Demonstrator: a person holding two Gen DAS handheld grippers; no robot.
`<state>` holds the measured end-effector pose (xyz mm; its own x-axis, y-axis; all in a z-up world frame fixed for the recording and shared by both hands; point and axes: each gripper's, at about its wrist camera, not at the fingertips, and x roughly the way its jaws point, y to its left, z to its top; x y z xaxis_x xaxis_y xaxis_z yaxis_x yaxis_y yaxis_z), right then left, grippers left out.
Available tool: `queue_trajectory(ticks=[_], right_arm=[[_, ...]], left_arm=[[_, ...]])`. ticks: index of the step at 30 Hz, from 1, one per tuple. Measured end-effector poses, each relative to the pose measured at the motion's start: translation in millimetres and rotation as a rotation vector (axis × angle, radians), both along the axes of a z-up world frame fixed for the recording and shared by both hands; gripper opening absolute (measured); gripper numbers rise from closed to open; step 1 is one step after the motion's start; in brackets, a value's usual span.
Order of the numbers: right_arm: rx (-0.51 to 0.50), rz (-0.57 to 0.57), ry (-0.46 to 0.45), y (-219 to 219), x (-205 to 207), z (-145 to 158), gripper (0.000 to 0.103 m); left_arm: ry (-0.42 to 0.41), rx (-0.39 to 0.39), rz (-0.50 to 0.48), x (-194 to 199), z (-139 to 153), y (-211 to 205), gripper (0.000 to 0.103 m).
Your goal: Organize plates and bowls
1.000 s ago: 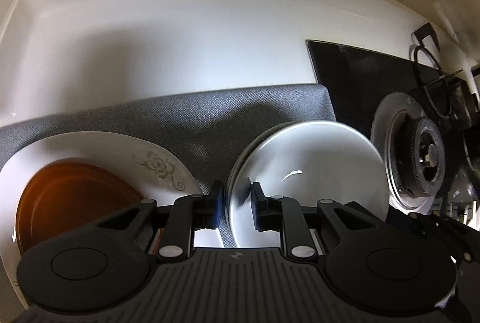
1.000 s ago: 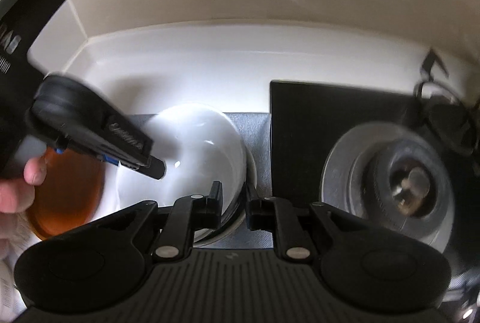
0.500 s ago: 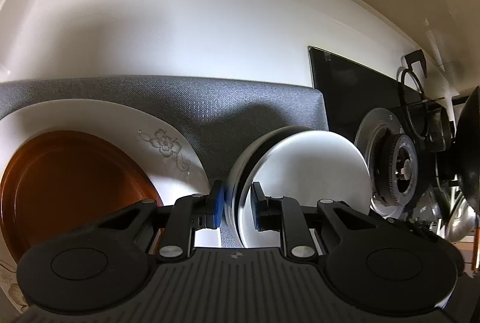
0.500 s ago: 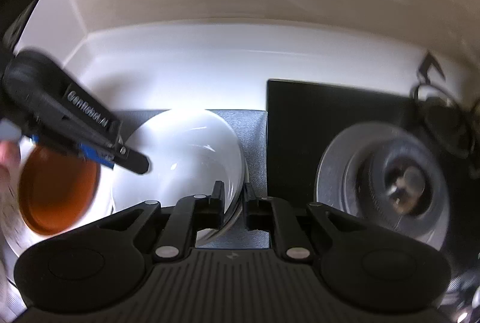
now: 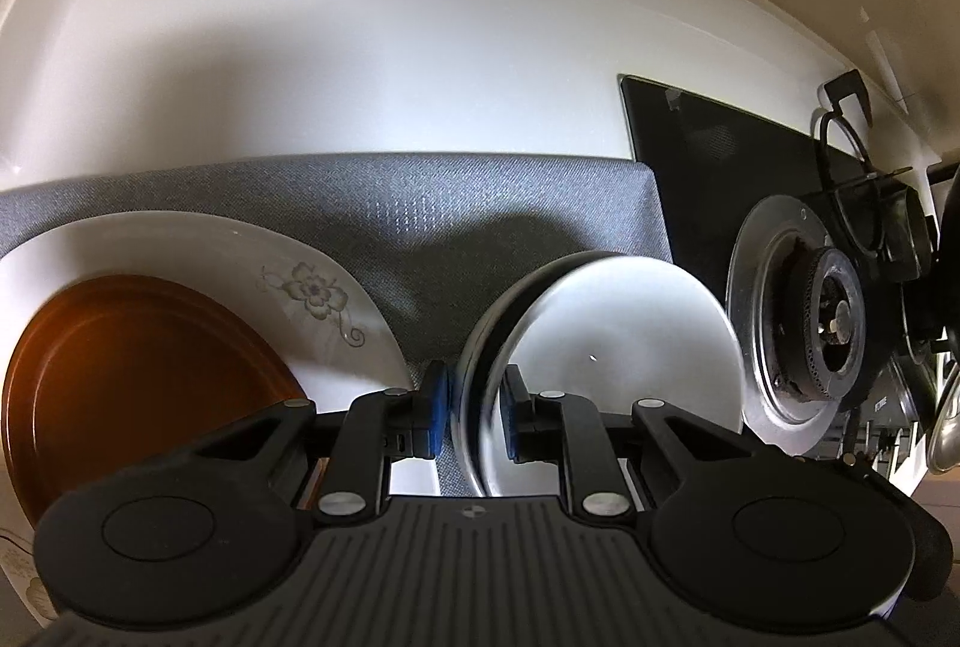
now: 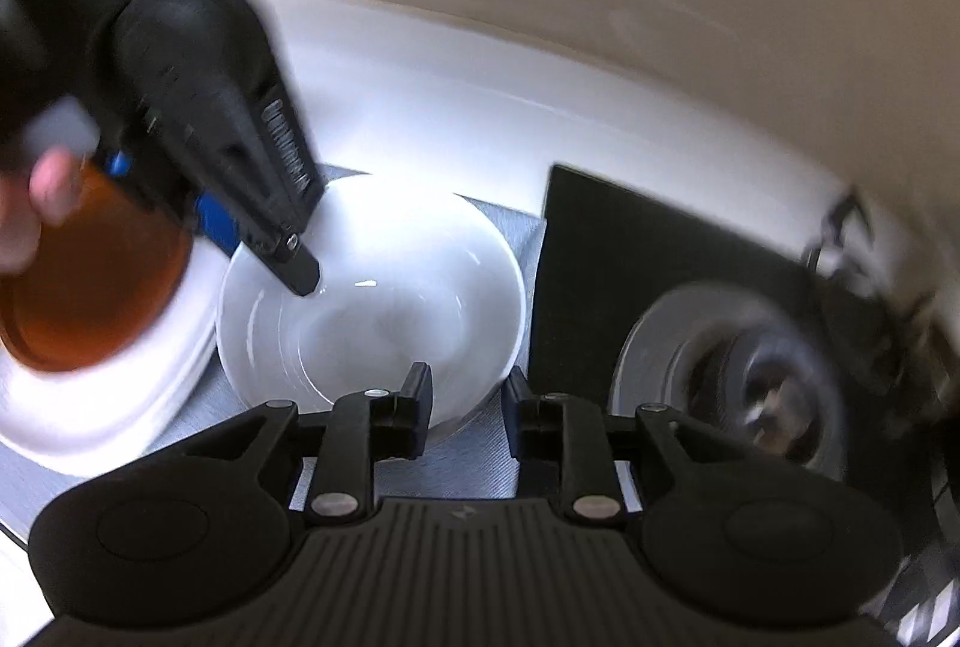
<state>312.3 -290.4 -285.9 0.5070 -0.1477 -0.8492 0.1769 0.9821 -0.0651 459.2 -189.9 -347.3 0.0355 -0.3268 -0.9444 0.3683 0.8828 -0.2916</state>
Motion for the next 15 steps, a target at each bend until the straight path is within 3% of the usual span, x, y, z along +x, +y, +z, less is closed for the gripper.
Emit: queue_trajectory(ticks=[8, 15], right_arm=[[0.318, -0.216, -0.07, -47, -17, 6, 0.028], [0.521, -0.319, -0.091, -64, -21, -18, 0.035]], left_arm=[[-0.011, 0.027, -0.02, -9, -7, -6, 0.018], [-0.079, 0.078, -0.08, -20, -3, -17, 0.019]])
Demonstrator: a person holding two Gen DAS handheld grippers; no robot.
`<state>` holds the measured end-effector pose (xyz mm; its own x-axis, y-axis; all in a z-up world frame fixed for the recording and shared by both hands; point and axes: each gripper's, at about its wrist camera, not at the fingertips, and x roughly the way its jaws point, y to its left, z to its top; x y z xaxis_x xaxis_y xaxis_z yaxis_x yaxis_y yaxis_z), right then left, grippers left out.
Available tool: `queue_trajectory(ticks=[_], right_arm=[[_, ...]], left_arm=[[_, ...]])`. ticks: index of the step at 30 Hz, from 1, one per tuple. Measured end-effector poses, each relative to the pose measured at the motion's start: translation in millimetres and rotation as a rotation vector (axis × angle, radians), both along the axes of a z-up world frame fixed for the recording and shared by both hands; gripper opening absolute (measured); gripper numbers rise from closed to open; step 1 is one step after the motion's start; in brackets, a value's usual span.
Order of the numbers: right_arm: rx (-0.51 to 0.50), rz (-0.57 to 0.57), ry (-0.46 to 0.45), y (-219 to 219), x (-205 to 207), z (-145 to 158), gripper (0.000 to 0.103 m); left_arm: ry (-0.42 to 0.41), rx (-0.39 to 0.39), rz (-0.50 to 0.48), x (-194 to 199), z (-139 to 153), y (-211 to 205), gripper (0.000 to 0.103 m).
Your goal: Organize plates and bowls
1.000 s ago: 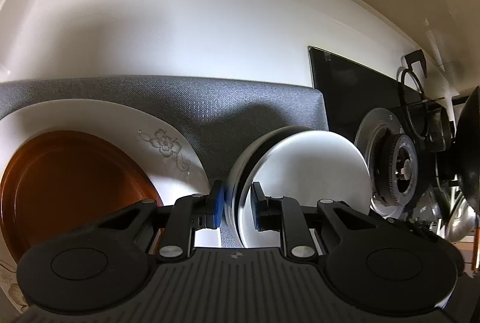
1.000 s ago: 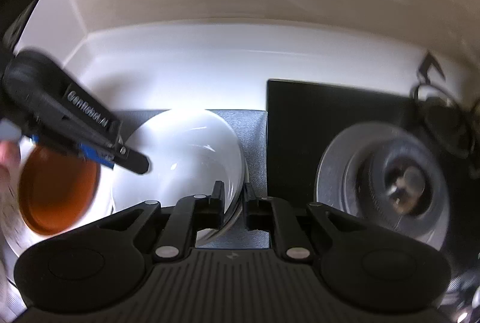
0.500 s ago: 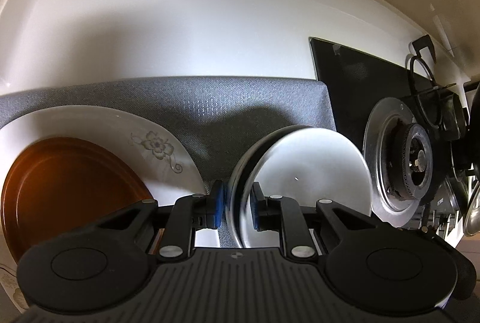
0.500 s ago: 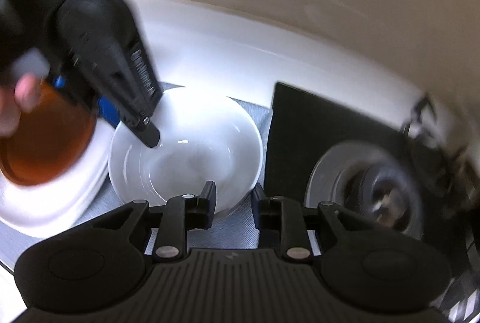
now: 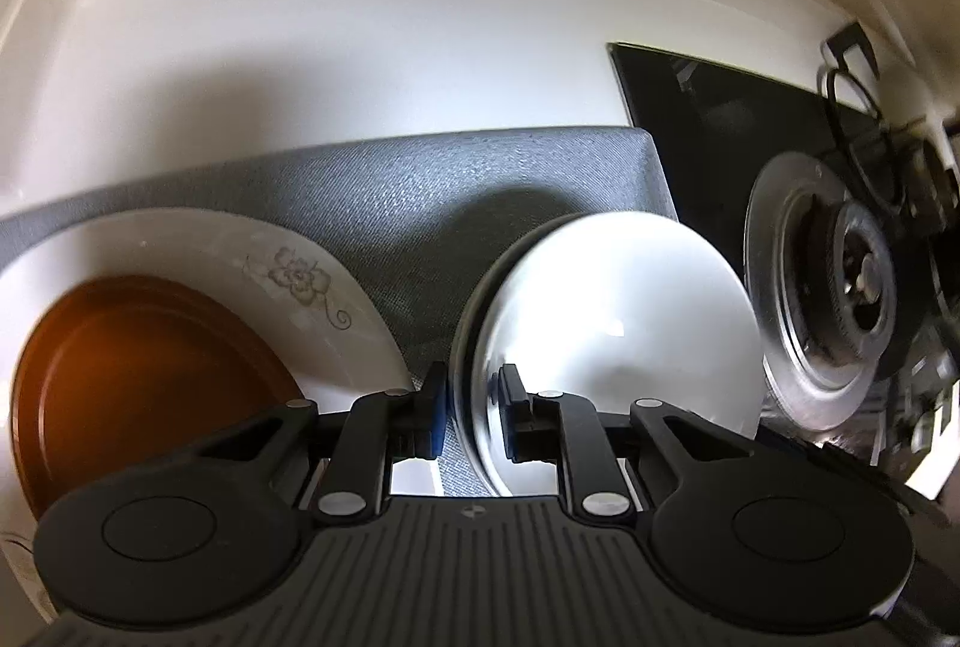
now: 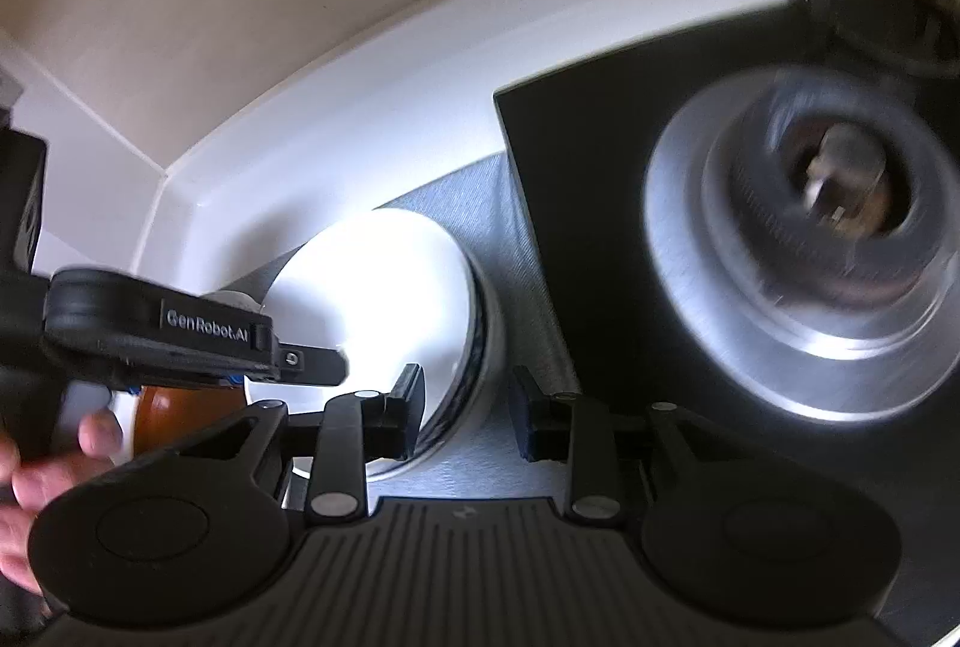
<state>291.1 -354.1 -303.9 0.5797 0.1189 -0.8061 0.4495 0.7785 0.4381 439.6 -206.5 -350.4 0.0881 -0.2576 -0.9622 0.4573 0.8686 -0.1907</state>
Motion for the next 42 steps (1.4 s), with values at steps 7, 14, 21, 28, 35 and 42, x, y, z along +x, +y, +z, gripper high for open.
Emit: queue_trajectory(ticks=[7, 14, 21, 28, 35, 42], right_arm=[[-0.037, -0.014, 0.036, 2, -10, -2, 0.025], [-0.035, 0.029, 0.016, -2, -19, -5, 0.034], [-0.059, 0.017, 0.014, 3, -13, -17, 0.032], [-0.009, -0.009, -0.002, -3, -25, -19, 0.024], [-0.015, -0.027, -0.065, -1, -37, 12, 0.024], [-0.041, 0.049, -0.105, 28, -28, 52, 0.024]], left_arm=[[0.009, 0.017, -0.073, -16, 4, -2, 0.018], [0.02, 0.025, -0.1, -22, -2, -8, 0.022], [0.007, 0.041, -0.11, -24, -5, -18, 0.03], [-0.003, 0.057, -0.096, -34, 5, -15, 0.026], [-0.027, 0.013, -0.083, -44, 37, -7, 0.026], [-0.047, -0.045, 0.014, -46, 75, 39, 0.026]])
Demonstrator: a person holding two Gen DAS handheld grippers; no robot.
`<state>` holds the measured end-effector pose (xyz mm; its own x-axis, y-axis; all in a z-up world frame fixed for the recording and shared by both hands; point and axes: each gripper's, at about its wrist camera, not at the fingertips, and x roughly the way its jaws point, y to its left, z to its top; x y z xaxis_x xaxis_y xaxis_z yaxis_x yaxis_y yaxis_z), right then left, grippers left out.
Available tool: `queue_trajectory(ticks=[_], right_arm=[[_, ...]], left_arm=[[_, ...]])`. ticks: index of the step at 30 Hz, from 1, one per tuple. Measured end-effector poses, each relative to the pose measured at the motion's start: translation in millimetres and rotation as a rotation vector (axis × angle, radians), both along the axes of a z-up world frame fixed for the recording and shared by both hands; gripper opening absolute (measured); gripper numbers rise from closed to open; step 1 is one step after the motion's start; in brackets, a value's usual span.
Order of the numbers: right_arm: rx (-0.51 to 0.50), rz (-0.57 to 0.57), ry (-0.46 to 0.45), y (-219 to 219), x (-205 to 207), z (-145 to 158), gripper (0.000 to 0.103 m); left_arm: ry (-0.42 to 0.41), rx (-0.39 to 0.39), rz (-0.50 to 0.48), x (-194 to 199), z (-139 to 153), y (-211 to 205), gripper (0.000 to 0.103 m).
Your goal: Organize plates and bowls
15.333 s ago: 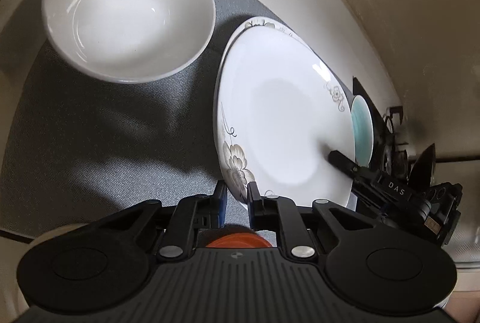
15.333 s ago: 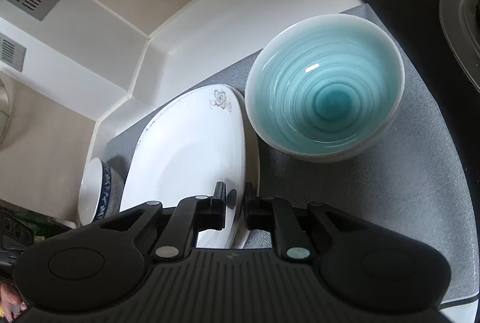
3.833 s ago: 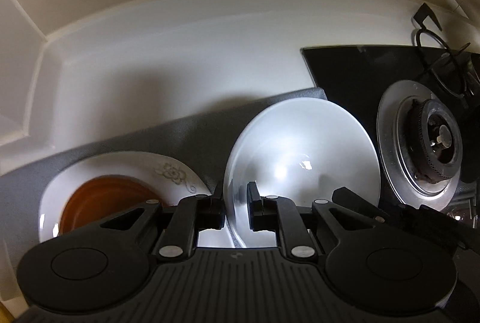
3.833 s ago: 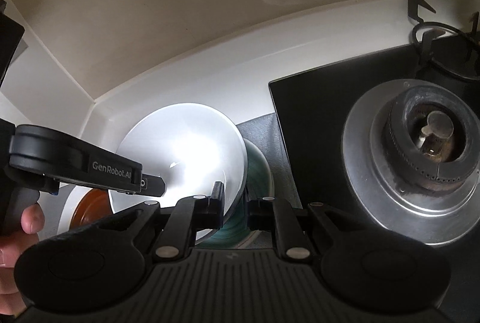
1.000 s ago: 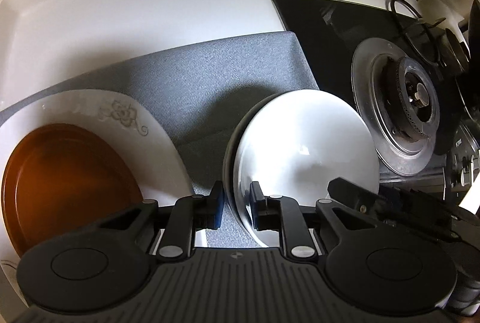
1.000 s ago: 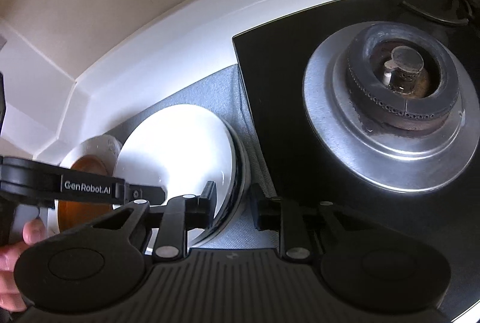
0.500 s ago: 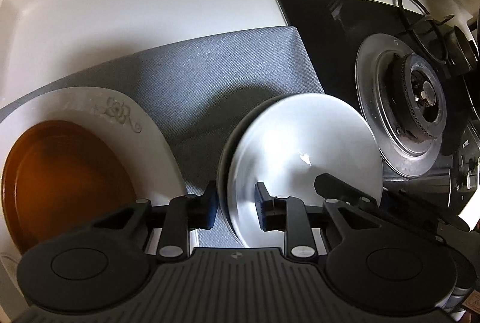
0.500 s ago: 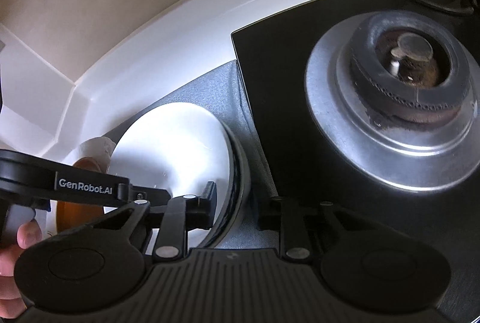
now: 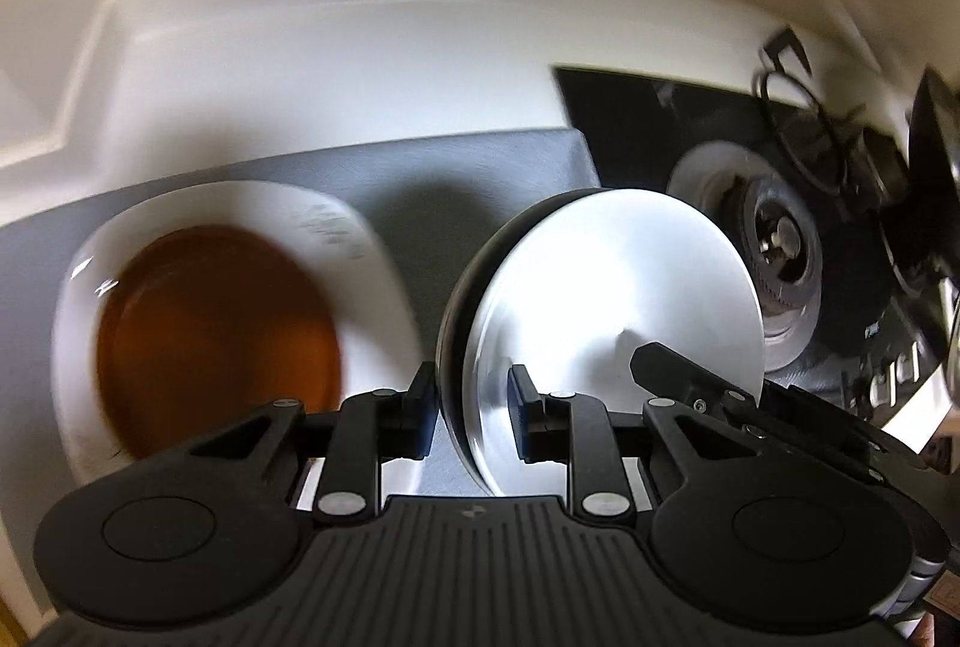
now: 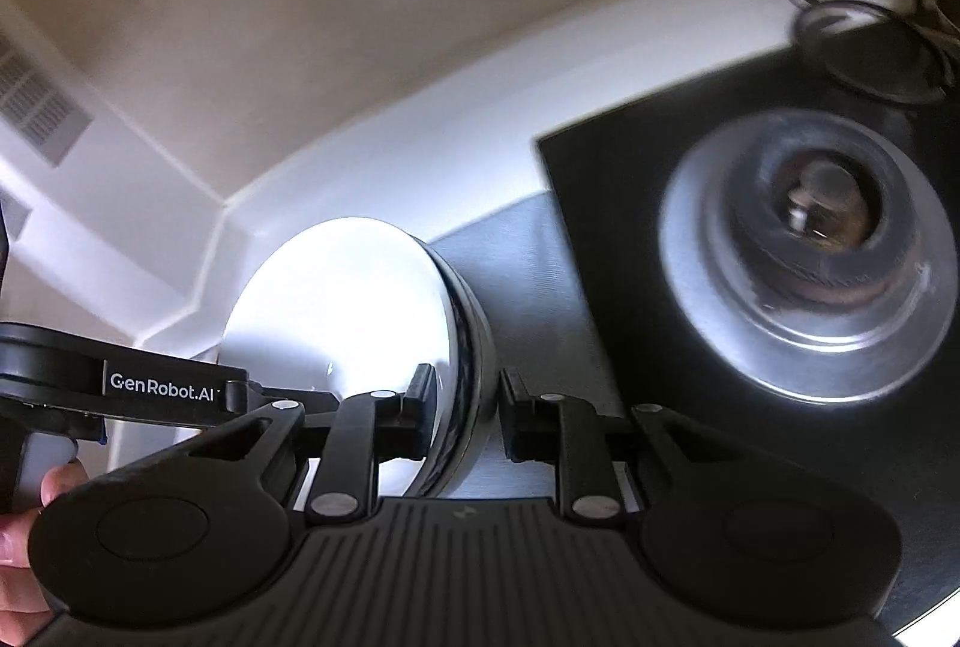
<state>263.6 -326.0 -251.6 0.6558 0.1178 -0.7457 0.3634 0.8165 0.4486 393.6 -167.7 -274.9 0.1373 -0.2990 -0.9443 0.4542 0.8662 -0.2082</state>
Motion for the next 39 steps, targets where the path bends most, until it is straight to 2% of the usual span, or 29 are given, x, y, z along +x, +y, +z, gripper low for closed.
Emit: queue_trajectory(ticks=[4, 8, 19, 23, 28, 33, 39], right_arm=[[-0.007, 0.109, 0.005, 35, 17, 12, 0.024], [-0.01, 0.248, 0.004, 81, 39, 19, 0.024], [0.009, 0.582, 0.053, 206, 73, 19, 0.024], [0.03, 0.673, 0.055, 244, 79, 28, 0.024], [0.078, 0.745, 0.017, 274, 76, 56, 0.025], [0.094, 0.783, -0.031, 291, 68, 87, 0.025], [0.077, 0.79, -0.062, 296, 63, 108, 0.026]], left_arm=[[-0.013, -0.024, 0.076, 3, 16, 47, 0.026], [-0.044, 0.004, 0.177, 0, 26, 99, 0.026], [0.021, 0.022, 0.471, -26, 21, 241, 0.027], [0.002, 0.041, 0.537, -39, 38, 282, 0.027], [-0.026, 0.044, 0.584, -56, 76, 317, 0.026], [-0.086, 0.055, 0.597, -74, 115, 331, 0.026], [-0.089, 0.022, 0.608, -92, 122, 334, 0.027]])
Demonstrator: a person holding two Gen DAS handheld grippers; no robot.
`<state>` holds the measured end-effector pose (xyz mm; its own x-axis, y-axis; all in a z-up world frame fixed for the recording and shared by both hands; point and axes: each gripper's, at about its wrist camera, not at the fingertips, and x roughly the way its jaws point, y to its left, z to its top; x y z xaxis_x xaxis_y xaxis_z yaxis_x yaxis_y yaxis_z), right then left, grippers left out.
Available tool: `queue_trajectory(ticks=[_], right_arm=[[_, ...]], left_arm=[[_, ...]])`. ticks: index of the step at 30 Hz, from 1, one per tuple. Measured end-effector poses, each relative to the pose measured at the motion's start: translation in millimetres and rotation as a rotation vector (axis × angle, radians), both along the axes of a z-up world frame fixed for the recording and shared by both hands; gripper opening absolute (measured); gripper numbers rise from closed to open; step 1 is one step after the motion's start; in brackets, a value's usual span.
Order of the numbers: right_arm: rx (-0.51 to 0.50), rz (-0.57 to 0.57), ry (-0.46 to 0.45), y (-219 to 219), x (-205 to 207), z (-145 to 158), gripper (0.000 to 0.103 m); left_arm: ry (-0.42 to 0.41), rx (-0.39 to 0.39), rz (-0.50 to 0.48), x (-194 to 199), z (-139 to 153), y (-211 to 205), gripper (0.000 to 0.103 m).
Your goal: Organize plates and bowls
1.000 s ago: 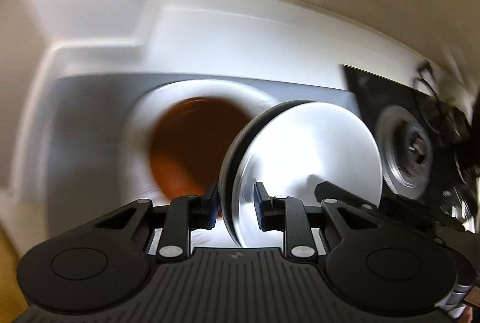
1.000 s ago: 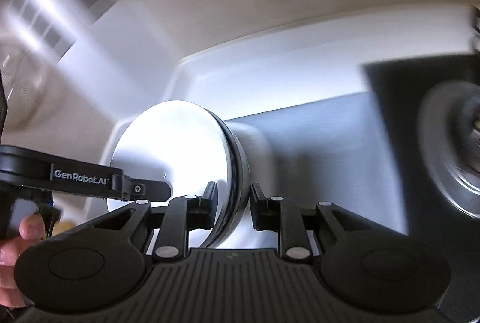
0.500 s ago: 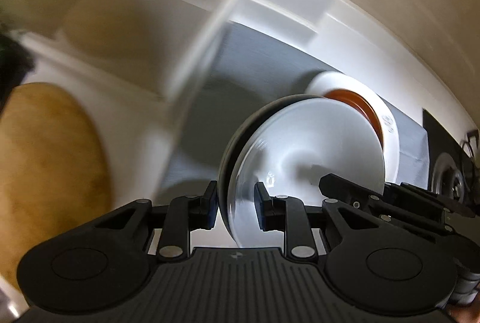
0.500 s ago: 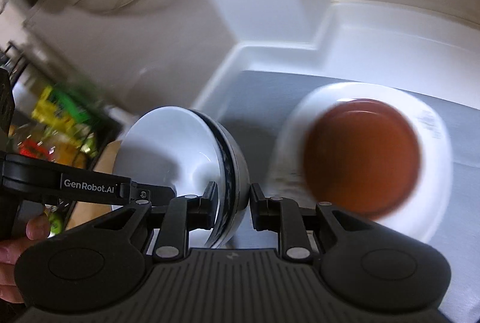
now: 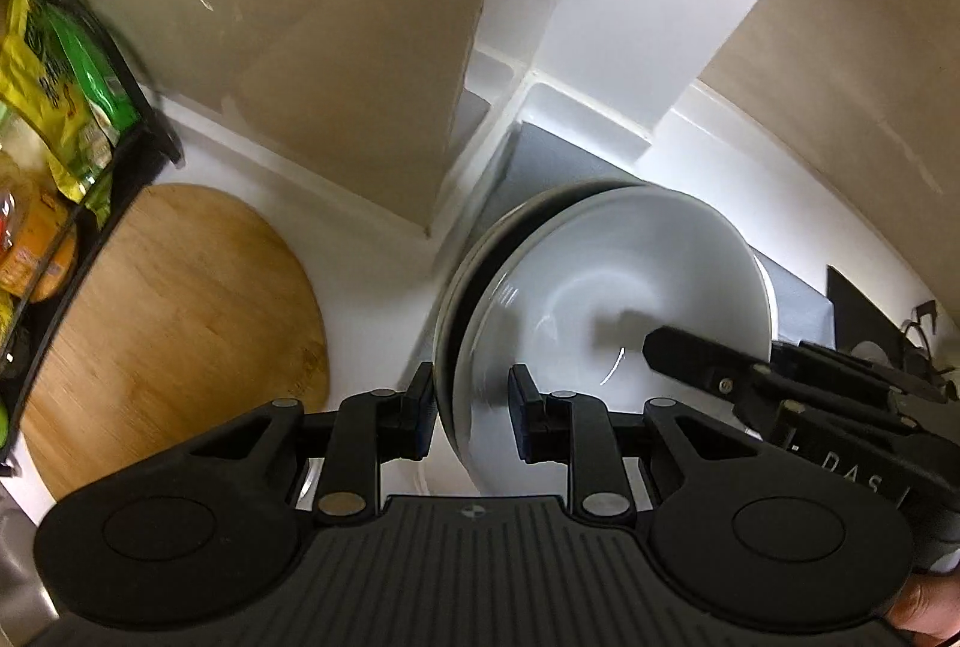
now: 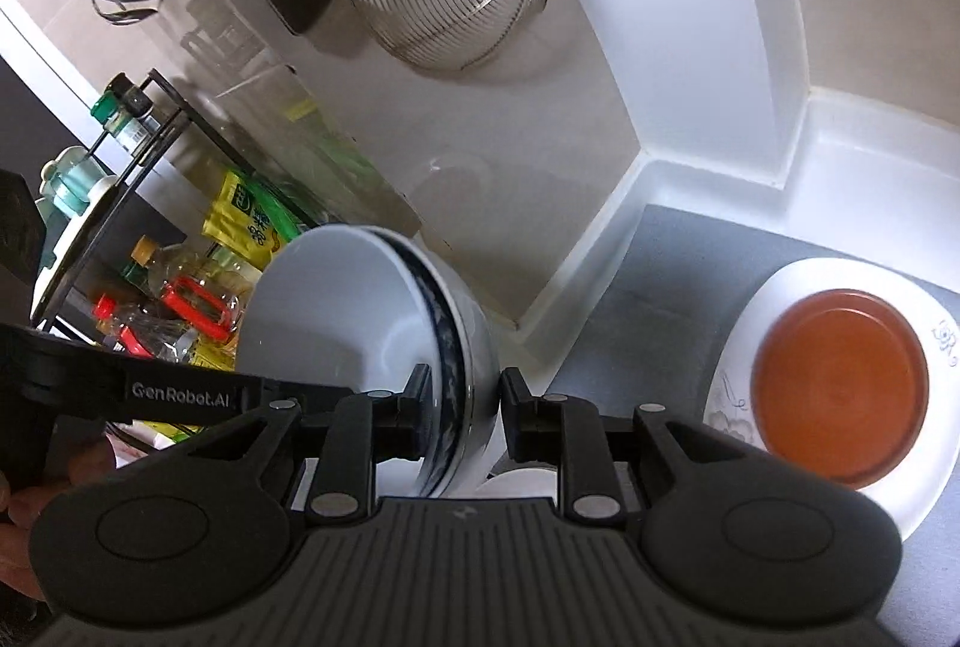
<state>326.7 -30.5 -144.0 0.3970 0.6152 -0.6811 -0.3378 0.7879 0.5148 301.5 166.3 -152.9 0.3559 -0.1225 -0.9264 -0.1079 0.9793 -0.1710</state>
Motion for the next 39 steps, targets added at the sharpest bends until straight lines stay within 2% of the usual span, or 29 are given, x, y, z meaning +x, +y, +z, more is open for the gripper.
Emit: queue_trajectory(ticks=[5, 9, 15, 19, 24, 29, 33, 36, 39], right_arm=[[-0.045, 0.007, 0.025, -1, -12, -11, 0.026], [-0.094, 0.009, 0.073, 1, -20, -35, 0.026], [-0.12, 0.003, 0.194, 0, -29, -77, 0.026], [-0.145, 0.009, 0.23, 5, -39, -97, 0.026], [-0.221, 0.027, 0.203, 17, -45, -109, 0.026], [-0.26, -0.004, 0.199, 16, -39, -110, 0.025], [-0.291, 0.023, 0.202, 18, -37, -115, 0.026], [-0.332, 0.068, 0.17, 22, -38, -115, 0.026], [-0.311, 0.066, 0.174, 19, -37, -115, 0.027]], left_arm=[[0.044, -0.04, -0.016, -9, -24, 1, 0.027], [0.111, -0.058, -0.021, -9, -53, 1, 0.028], [0.215, -0.081, -0.05, -11, -96, 2, 0.027], [0.264, -0.086, -0.074, -13, -117, 5, 0.027], [0.292, -0.101, -0.102, -11, -131, 5, 0.027], [0.342, -0.189, -0.106, -7, -144, 12, 0.027], [0.353, -0.179, -0.107, -5, -153, 11, 0.029], [0.337, -0.182, -0.123, -6, -151, 10, 0.029], [0.337, -0.21, -0.114, -7, -153, 16, 0.029]])
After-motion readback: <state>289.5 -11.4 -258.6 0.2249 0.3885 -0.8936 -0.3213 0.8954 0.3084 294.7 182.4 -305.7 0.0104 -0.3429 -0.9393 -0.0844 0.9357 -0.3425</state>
